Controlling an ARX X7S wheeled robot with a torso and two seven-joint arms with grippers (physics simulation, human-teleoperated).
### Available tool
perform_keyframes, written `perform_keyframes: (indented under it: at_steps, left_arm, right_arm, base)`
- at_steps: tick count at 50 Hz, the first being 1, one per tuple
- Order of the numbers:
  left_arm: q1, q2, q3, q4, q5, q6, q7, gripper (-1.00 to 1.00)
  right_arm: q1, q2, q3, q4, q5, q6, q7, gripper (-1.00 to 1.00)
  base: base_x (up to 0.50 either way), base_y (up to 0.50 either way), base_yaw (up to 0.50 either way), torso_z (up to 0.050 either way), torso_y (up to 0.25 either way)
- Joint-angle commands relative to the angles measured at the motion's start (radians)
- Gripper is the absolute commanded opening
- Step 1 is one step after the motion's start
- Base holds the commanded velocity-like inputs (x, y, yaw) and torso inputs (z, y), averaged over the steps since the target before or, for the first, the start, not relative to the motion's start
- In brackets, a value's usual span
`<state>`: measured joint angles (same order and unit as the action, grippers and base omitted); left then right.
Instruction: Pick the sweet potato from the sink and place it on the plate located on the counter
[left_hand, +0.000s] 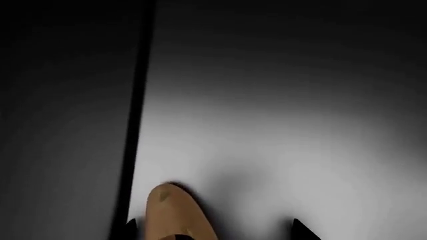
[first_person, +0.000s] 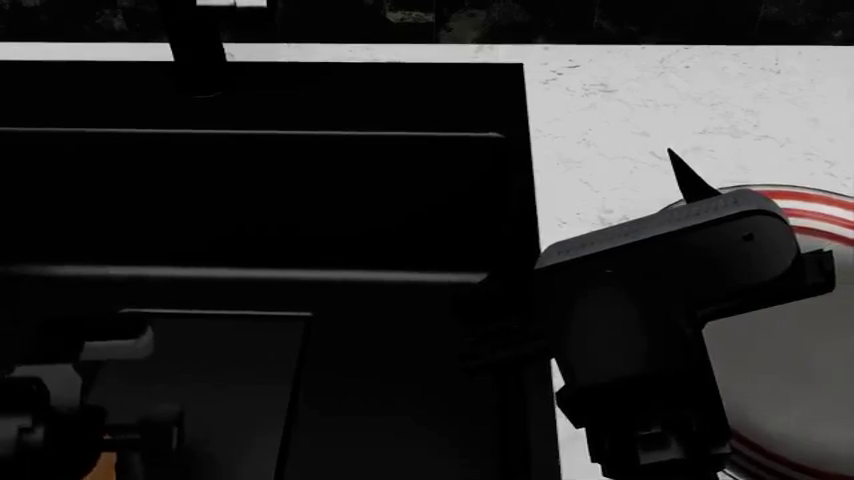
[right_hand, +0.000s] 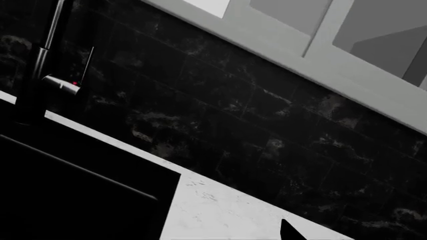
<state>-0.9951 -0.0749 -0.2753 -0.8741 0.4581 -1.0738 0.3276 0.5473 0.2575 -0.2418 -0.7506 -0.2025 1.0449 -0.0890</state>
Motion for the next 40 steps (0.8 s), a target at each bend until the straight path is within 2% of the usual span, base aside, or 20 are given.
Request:
perform_keyframes:
  at_steps: [1,12,13,26,34,40]
  left_arm:
    - [0.027,-0.028,-0.012,-0.138,0.015,0.09,-0.066,1.0]
    - [0.028,-0.043,-0.022,-0.182,0.001,0.117,-0.092,1.0]
    - [0.03,-0.04,-0.019,-0.173,0.003,0.112,-0.087,-1.0]
    - [0.061,-0.013,0.016,-0.012,0.025,0.032,-0.036,-1.0]
    - [0.113,0.024,0.099,0.346,0.083,-0.093,0.068,-1.0]
    - [0.125,0.03,0.102,0.49,0.083,-0.109,0.083,-1.0]
  right_arm:
    - [-0.003,0.003,0.004,-0.002,0.006,-0.005,0.003,1.0]
    - [-0.001,0.004,-0.001,-0.004,0.009,-0.001,0.006,1.0]
    - [0.0,0.004,-0.001,-0.004,0.009,0.0,0.006,1.0]
    - [0.002,0.007,-0.002,-0.008,0.013,0.002,0.007,1.0]
    - [0.009,0.008,-0.006,-0.022,0.012,0.018,0.008,1.0]
    - [0.013,0.007,-0.015,-0.027,0.01,0.025,0.01,1.0]
  base:
    - [0.02,0.0,0.0,0.0,-0.012]
    - [0.01,0.0,0.0,-0.007,-0.012]
    - [0.01,0.0,0.0,-0.009,-0.013]
    - [0.0,0.0,0.0,-0.002,-0.007]
    - [0.0,0.0,0.0,-0.001,-0.001]
    - [0.0,0.0,0.0,0.0,0.0]
